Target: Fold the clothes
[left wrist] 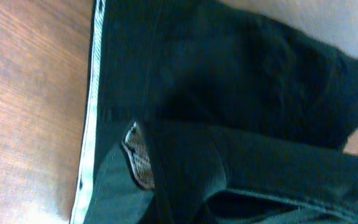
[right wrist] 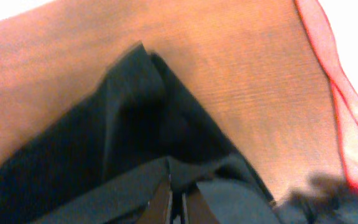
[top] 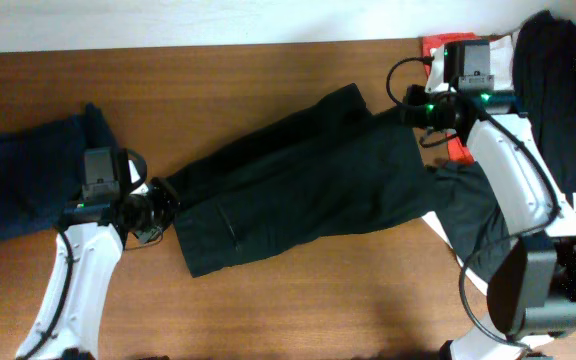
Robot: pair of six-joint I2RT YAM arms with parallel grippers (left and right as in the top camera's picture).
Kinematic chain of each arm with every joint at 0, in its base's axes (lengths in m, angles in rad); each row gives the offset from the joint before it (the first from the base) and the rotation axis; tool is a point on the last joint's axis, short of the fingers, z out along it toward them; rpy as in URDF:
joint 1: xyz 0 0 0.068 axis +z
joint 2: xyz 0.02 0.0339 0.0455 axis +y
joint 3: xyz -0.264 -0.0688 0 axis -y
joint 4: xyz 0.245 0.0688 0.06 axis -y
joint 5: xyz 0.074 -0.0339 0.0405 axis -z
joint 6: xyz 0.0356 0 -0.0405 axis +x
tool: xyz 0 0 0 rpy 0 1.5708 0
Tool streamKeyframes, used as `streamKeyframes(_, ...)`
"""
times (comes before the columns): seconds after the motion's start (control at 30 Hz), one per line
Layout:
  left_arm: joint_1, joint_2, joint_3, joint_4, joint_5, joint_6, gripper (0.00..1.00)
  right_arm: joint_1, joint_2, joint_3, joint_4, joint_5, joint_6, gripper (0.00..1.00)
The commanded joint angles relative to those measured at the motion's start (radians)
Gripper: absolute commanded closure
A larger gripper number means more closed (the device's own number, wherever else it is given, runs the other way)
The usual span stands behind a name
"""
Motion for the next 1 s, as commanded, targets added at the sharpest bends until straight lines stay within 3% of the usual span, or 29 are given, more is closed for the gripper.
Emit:
streamKeyframes(0.0,0.045,0.106,-0.013,0.053,-0.218,-0.060,1.00,-0.047,0.051,0.023,0.104,0.158,0.004,0.96)
streamKeyframes(0.17,0.044,0.225,-0.013,0.265,-0.214,-0.060,1.00,-0.034,0.127,0.023,0.262,0.089,0.004,0.94)
streamKeyframes(0.3,0.044,0.225,-0.013,0.275,-0.219,-0.060,1.00,0.008,0.171,0.023,0.358,0.089,0.004,0.91)
streamKeyframes(0.37,0.044,0.225,-0.013,0.274,-0.233,-0.060,1.00,0.014,0.188,0.023,0.374,0.089,0.004,0.83)
streamKeyframes(0.4,0.044,0.225,-0.013,0.274,-0.233,-0.060,0.99,0.014,0.194,0.023,0.385,0.089,0.004,0.69)
streamKeyframes(0.43,0.044,0.225,-0.013,0.272,-0.233,-0.060,0.85,0.013,0.197,0.023,0.395,0.091,0.003,0.24)
streamKeyframes(0.47,0.046,0.225,-0.013,0.274,-0.238,-0.060,0.66,0.005,0.196,0.023,0.389,0.093,-0.001,0.04)
streamKeyframes(0.5,0.057,0.225,-0.012,0.293,-0.239,-0.060,0.35,-0.007,0.196,0.023,0.356,0.093,-0.003,0.04)
streamKeyframes(0.53,0.078,0.225,-0.010,0.319,-0.239,-0.060,0.05,-0.030,0.196,0.023,0.261,0.093,-0.004,0.05)
streamKeyframes(0.57,0.098,0.225,-0.007,0.325,-0.223,-0.060,0.01,-0.037,0.196,0.023,0.223,0.091,-0.024,0.10)
streamKeyframes(0.63,0.143,0.206,0.005,0.321,-0.171,-0.060,0.01,-0.041,0.199,0.023,0.052,0.089,-0.129,0.18)
streamKeyframes(0.77,0.179,0.054,0.008,0.291,-0.170,-0.051,0.01,-0.021,0.266,0.023,-0.116,-0.014,-0.253,0.19)
streamKeyframes(0.87,0.154,0.001,0.008,0.081,-0.157,0.063,0.01,0.033,0.363,0.023,-0.150,-0.049,-0.259,0.18)
streamKeyframes(0.9,0.144,0.001,0.008,0.023,-0.157,0.101,0.01,0.055,0.376,0.023,-0.166,-0.048,-0.259,0.27)
streamKeyframes(0.93,0.137,0.001,0.006,-0.018,-0.161,0.108,0.01,0.070,0.377,0.023,-0.191,-0.036,-0.259,0.73)
streamKeyframes(0.97,0.137,0.001,0.006,-0.030,-0.161,0.108,0.01,0.072,0.377,0.023,-0.231,-0.010,-0.257,0.96)
